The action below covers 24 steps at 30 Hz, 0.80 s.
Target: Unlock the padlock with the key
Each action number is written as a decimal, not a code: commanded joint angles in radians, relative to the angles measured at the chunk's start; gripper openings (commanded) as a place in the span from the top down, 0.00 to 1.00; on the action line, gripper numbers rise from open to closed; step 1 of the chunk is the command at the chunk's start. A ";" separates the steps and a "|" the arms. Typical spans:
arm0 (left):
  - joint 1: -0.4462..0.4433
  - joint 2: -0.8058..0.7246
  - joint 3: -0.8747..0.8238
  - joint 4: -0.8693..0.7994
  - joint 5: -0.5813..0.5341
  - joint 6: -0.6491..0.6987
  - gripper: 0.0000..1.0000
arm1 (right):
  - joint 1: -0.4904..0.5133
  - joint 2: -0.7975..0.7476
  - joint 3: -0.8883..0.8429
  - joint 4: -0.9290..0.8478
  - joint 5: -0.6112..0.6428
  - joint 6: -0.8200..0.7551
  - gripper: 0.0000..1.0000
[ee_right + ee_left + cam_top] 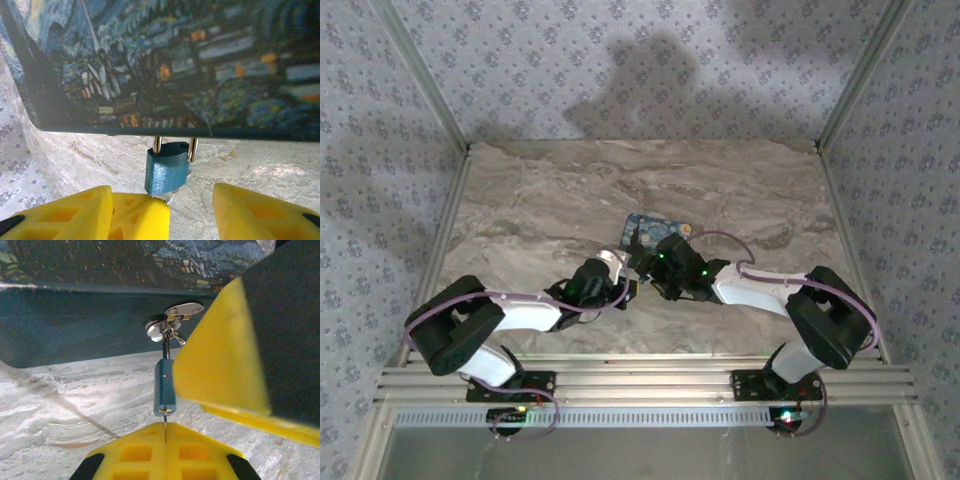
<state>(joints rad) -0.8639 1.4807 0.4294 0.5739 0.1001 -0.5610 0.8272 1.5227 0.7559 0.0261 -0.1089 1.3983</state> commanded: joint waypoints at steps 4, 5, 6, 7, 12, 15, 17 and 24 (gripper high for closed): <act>0.008 -0.007 0.028 0.073 0.042 -0.132 1.00 | 0.013 0.010 -0.002 0.007 0.015 0.010 0.45; 0.008 -0.007 0.026 0.084 0.042 -0.148 1.00 | 0.014 0.008 -0.004 0.006 0.017 0.014 0.45; 0.007 -0.004 0.024 0.097 0.045 -0.163 1.00 | 0.015 0.007 -0.007 0.009 0.019 0.018 0.45; 0.008 -0.001 0.020 0.114 0.050 -0.177 1.00 | 0.016 0.006 -0.011 0.011 0.023 0.021 0.45; 0.007 0.022 0.009 0.179 0.061 -0.244 1.00 | 0.017 0.004 -0.031 0.036 0.035 0.042 0.45; 0.008 0.039 0.006 0.208 0.070 -0.273 1.00 | 0.017 0.005 -0.038 0.043 0.043 0.049 0.46; 0.008 0.049 0.006 0.221 0.072 -0.286 1.00 | 0.017 0.007 -0.041 0.043 0.053 0.052 0.46; 0.007 0.075 -0.001 0.266 0.085 -0.316 1.00 | 0.013 0.032 -0.042 0.056 0.072 0.057 0.51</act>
<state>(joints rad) -0.8627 1.5494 0.4259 0.7258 0.1577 -0.8486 0.8356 1.5280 0.7311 0.0849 -0.0624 1.4414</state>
